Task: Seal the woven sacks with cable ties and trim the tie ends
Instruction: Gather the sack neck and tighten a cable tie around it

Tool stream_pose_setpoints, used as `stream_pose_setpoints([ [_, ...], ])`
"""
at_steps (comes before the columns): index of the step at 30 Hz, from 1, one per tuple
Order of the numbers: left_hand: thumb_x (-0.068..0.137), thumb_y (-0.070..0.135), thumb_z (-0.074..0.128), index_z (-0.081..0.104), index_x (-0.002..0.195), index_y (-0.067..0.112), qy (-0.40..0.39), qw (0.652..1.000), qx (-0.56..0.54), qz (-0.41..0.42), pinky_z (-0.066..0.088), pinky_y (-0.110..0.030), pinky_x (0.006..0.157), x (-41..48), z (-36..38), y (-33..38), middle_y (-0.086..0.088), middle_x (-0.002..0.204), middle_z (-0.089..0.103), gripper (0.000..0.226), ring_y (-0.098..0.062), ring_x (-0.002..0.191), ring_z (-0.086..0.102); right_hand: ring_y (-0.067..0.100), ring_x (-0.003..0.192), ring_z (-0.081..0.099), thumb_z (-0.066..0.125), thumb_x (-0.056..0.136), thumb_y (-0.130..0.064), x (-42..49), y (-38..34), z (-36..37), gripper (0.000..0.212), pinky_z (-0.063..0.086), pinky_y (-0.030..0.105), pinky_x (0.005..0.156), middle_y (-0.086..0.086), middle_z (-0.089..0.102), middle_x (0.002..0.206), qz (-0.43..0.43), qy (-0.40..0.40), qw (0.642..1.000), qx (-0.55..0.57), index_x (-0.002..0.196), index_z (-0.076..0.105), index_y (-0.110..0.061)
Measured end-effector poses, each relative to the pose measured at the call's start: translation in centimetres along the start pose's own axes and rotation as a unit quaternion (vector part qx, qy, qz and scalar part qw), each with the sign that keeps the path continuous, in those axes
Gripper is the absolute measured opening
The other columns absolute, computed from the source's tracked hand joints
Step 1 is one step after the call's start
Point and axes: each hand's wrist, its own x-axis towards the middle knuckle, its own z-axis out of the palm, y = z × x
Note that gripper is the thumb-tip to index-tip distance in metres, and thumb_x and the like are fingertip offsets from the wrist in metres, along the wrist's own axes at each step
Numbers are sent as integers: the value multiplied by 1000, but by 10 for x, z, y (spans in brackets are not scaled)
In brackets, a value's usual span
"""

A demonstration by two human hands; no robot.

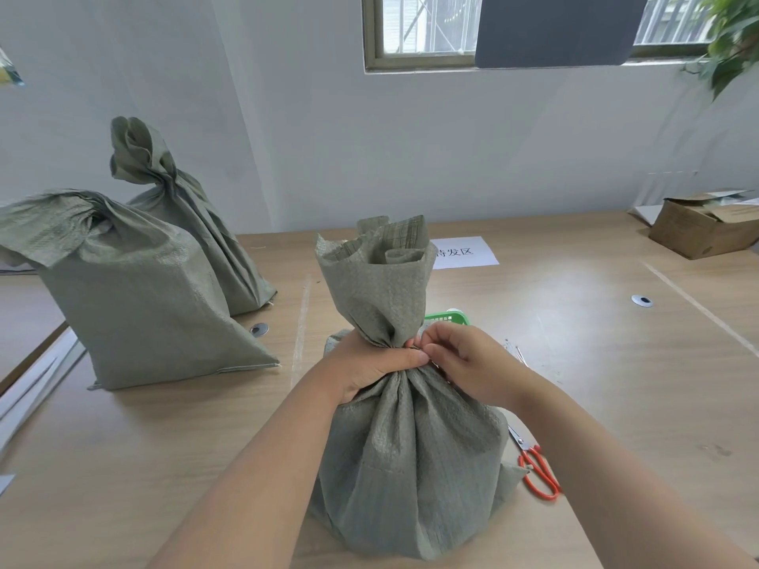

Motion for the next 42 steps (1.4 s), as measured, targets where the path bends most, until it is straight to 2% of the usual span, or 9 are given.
stream_pose_setpoints([
  [3,63,31,84,68,62,29,35,999,22,-5,52,-39,93,0,4,-1,3,83,69,17,-13,87,64,1,83,57,47,99,-3,0,-2,1,38,44,19,76,-7,65,90,-12,6,999,-31,79,50,-34],
  [9,70,17,73,67,62,27,58,998,31,3,48,-28,82,3,8,3,10,72,66,15,-7,77,60,3,70,43,43,98,-1,2,4,12,39,33,23,63,-11,47,74,-10,66,993,-98,76,36,-32],
  [14,71,17,72,66,69,23,50,998,40,9,45,-30,83,3,3,3,7,76,64,9,-10,80,58,4,67,41,43,97,0,2,5,9,25,31,27,61,-7,46,73,10,80,991,-106,82,41,-20],
  [19,74,18,74,69,76,21,42,999,28,5,48,-32,88,3,-2,5,6,82,67,6,-11,86,61,0,74,53,62,95,-15,-1,2,4,4,39,13,68,-13,61,82,-25,104,990,-94,96,63,-19],
  [22,76,18,78,69,84,15,23,999,42,5,49,-33,91,5,-3,7,2,86,68,13,-12,89,63,0,71,55,67,90,-12,0,-1,1,8,39,15,67,-14,65,79,-61,102,987,-112,88,67,-20],
  [27,80,12,83,78,86,24,76,996,48,0,54,-34,98,7,-2,7,6,92,77,14,-11,95,70,13,54,54,71,81,-6,0,-6,-2,18,42,22,55,-4,67,63,-48,154,986,-43,74,74,-22],
  [31,83,13,80,79,88,20,69,992,104,3,54,-27,91,9,-2,7,9,89,77,9,-6,90,70,3,46,43,70,77,-1,-1,-7,-2,19,33,13,51,-11,57,51,-21,146,989,-25,67,71,-16],
  [34,82,15,77,75,85,13,74,986,146,0,51,-24,83,10,-3,11,11,80,73,4,-2,80,65,3,46,42,68,76,1,-1,-5,-6,20,34,14,50,-12,55,50,2,154,988,-17,63,65,-14],
  [42,69,34,73,69,87,6,38,981,188,-22,48,-29,82,14,-14,16,2,83,67,34,-8,81,58,8,48,37,63,78,2,1,2,-22,26,33,22,49,-7,49,51,38,119,992,11,60,57,-15],
])
